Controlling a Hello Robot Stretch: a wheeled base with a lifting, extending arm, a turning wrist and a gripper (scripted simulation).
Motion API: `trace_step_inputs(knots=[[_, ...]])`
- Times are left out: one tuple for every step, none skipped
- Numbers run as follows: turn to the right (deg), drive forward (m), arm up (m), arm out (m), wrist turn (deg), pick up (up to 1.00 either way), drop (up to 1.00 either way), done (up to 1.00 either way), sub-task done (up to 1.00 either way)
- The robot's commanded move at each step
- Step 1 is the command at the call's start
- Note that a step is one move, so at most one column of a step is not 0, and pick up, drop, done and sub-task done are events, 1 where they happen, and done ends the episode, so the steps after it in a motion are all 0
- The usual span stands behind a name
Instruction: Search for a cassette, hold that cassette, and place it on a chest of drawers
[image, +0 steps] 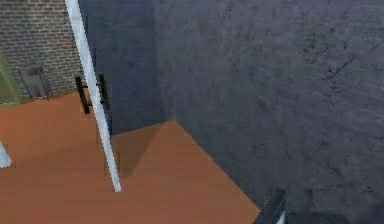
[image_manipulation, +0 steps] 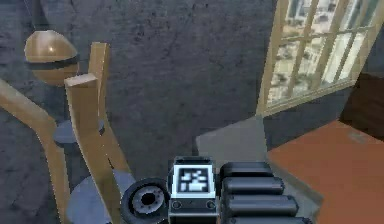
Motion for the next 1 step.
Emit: trace_step_inputs(knots=[[-42.0,0.0,0.0,0.0,0.0,0.0,0.0,0.0,0.0]])
